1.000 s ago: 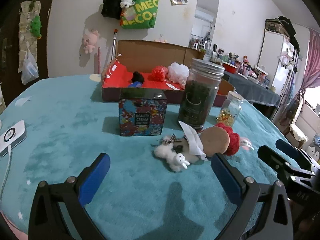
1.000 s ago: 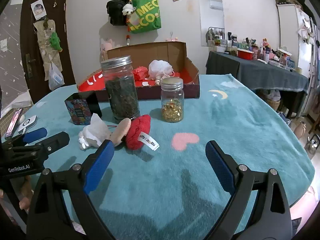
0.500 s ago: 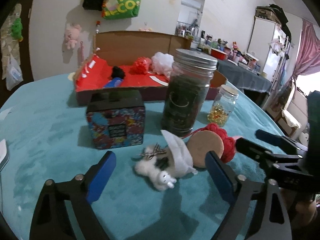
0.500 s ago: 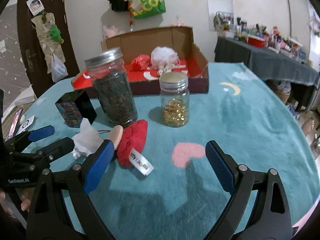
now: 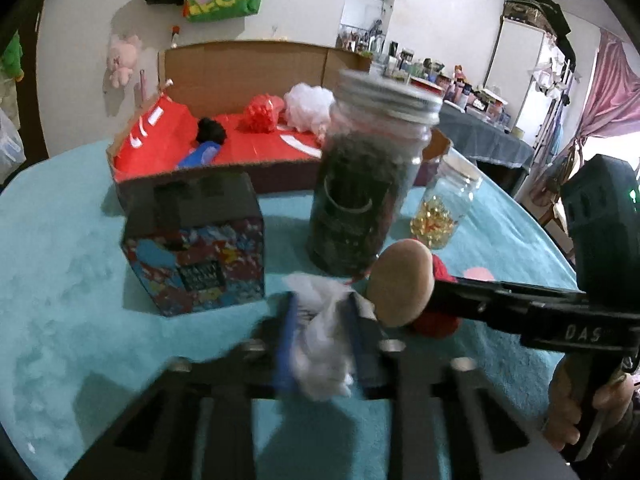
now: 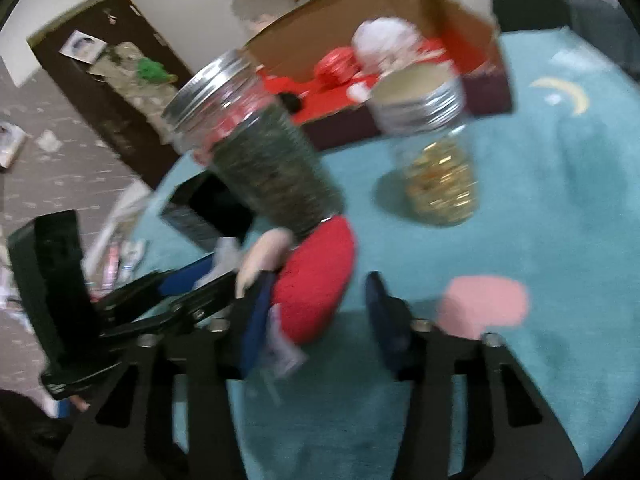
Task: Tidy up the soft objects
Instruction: 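Grasp the white tissue with the left tool while the right tool grasps the red knitted pouch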
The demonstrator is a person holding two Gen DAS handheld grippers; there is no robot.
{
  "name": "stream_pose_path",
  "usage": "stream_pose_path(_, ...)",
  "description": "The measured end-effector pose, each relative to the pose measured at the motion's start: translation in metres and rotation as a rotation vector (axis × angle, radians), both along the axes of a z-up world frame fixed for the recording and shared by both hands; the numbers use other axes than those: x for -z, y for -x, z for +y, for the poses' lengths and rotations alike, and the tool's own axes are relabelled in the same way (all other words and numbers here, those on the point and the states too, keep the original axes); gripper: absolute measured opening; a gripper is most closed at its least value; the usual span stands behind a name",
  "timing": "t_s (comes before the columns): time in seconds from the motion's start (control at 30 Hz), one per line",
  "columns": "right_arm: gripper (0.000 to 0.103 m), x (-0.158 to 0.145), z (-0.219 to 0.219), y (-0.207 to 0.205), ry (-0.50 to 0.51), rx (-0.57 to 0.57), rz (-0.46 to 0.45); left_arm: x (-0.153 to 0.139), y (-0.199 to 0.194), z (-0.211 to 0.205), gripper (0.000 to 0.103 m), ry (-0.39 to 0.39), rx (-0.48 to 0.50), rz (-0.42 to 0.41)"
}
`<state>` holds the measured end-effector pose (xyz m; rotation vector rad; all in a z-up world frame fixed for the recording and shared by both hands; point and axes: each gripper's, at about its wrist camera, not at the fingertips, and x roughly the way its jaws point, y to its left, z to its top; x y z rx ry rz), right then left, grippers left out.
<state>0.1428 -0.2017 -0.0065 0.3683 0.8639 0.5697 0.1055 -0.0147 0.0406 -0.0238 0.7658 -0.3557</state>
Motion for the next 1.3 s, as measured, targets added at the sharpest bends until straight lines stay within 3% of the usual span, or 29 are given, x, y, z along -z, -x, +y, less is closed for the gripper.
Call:
stream_pose_path(0.1,0.031,-0.009,0.004,0.005,0.04,0.015,-0.056,-0.005,-0.003,0.007,0.008,0.05,0.01,0.021)
stream_pose_path(0.27,0.03,-0.021,0.003,0.014,0.066,0.036,-0.111,-0.014,0.0,0.007,0.005,0.06,0.023,0.007)
stream_pose_path(0.77,0.03,-0.038,-0.008,0.028,0.078,0.069,-0.159,-0.022,0.006,0.016,0.005,0.055,0.041,-0.033)
stream_pose_path(0.93,0.03,-0.037,-0.006,0.028,0.093,0.066,-0.162,-0.014,0.004,0.018,0.005,0.039,0.034,-0.011)
stream_pose_path(1.0,0.03,-0.033,-0.008,0.029,0.095,0.069,-0.151,-0.01,0.005,0.021,0.01,0.027,0.025,-0.008)
stream_pose_path(1.07,0.031,-0.027,-0.011,0.031,0.114,0.089,-0.143,-0.006,0.008,0.024,0.035,0.015,0.018,-0.006)
stream_pose_path(1.13,0.033,-0.021,-0.015,0.032,0.145,0.108,-0.132,-0.004,0.011,0.027,0.048,0.008,0.014,-0.014)
stream_pose_path(1.27,0.034,-0.01,-0.022,0.034,0.16,0.123,-0.114,-0.001,0.012,0.028,0.06,-0.005,0.017,-0.022)
stream_pose_path(1.3,0.043,-0.009,-0.023,0.035,0.165,0.129,-0.111,-0.001,0.012,0.028,0.06,-0.003,0.019,-0.023)
